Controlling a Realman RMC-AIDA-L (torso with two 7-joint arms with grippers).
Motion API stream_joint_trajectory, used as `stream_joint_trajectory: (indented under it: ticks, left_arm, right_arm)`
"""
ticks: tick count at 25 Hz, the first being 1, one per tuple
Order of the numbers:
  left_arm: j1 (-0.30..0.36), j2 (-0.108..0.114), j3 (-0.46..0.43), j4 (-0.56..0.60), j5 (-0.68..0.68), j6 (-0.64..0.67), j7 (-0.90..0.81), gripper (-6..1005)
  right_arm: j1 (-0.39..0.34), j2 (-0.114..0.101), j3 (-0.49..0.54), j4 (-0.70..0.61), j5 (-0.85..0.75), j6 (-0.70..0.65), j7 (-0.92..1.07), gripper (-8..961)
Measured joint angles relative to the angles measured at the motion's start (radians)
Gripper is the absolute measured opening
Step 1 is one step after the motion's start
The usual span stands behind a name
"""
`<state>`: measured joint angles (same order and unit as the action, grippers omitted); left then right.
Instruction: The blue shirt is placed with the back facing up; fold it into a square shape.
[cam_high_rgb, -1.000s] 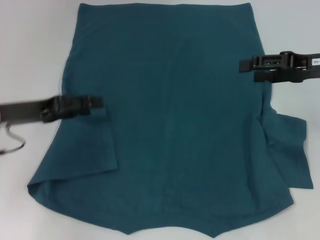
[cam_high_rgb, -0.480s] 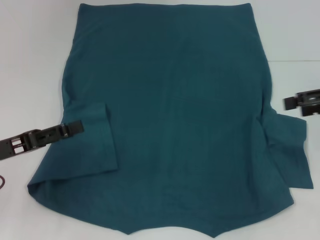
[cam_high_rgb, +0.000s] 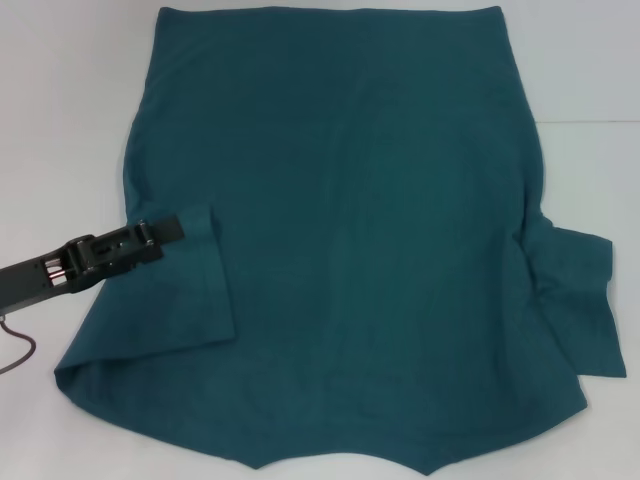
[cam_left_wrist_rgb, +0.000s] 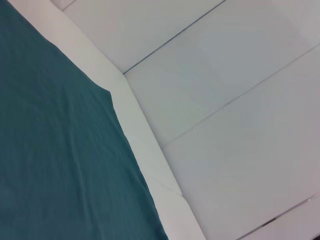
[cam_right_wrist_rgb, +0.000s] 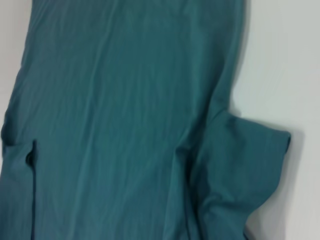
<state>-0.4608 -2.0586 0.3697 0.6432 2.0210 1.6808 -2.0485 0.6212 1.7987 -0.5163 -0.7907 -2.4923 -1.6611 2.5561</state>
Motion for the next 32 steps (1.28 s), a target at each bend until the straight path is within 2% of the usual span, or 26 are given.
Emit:
stream_joint_trajectory:
  ticks: [8, 11, 13, 25, 32]
  left_arm:
    - [0.003, -0.012, 0.0, -0.001, -0.01, -0.027, -0.009, 963]
    - [0.002, -0.016, 0.0, -0.002, -0.01, -0.039, -0.011, 963]
    - [0.001, -0.021, 0.0, -0.002, -0.01, -0.044, -0.011, 963]
    - [-0.002, -0.025, -0.012, -0.002, -0.013, -0.055, -0.014, 963]
    - [0.003, -0.025, -0.023, -0.002, -0.015, -0.062, -0.014, 963]
  right_arm:
    - [0.011, 0.017, -0.01, 0.164, -0.002, 0.173, -0.008, 917]
    - [0.013, 0.027, -0.01, 0.178, 0.001, 0.201, -0.012, 917]
    - [0.018, 0.045, -0.01, 0.185, 0.003, 0.233, -0.017, 917]
    - [0.048, 0.061, -0.026, 0.261, -0.004, 0.312, -0.034, 917]
    - [0.053, 0.085, -0.026, 0.263, 0.005, 0.344, -0.035, 916]
